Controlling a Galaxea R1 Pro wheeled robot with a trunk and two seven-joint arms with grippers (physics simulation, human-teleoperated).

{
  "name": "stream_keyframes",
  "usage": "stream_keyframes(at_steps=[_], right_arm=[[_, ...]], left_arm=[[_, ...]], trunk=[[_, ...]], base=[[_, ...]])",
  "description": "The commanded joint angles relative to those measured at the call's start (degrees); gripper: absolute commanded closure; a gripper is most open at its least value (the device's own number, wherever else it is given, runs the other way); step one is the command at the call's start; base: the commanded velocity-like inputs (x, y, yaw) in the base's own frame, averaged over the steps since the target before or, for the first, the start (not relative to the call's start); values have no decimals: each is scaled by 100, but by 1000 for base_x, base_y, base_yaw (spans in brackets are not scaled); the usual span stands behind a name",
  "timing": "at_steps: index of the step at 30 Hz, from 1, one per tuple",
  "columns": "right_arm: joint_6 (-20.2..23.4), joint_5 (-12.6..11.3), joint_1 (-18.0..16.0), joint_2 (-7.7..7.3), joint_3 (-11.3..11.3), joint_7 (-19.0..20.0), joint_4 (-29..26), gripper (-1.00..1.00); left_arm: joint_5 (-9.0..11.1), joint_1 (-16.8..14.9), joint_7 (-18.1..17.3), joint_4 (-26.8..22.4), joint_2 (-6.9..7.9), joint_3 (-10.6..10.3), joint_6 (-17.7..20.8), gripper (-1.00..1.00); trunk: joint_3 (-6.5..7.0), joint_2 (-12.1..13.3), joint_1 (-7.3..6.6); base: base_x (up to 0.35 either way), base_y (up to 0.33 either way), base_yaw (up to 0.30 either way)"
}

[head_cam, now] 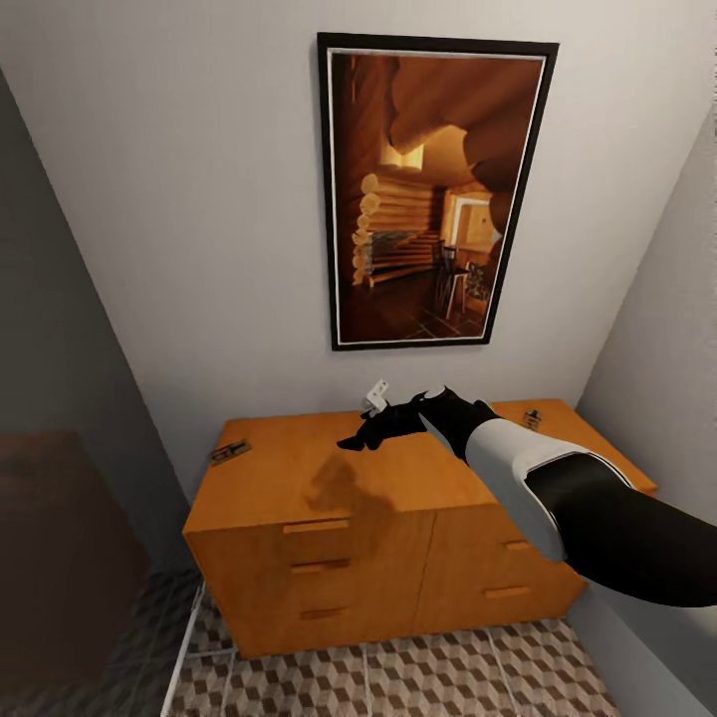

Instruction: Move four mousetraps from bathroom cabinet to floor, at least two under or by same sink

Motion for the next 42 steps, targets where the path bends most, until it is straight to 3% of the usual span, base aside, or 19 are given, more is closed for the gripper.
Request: stream_keyframes(at_steps=[1, 14, 27, 42], right_arm=[[43, 43, 1, 1, -32, 3, -10, -100], [42, 32, 70, 1, -32, -934, -10, -100], [28, 22, 73, 1, -32, -1549, -11, -100], [-304, 0, 82, 1, -38, -2338, -10, -100]], left_arm=[[18, -7, 2, 17, -3, -44, -28, -100], [18, -7, 2, 17, -3, -44, -28, -100], [18, -7, 2, 17, -3, -43, -28, -100], [18, -7, 2, 17, -3, -44, -28, -100]], trunk=[[-13, -13, 2], [-13, -13, 2], [-13, -13, 2], [-13, -13, 2]], base=[[-169, 0, -1], [-155, 0, 0], [-22, 0, 0], [0, 0, 0]])
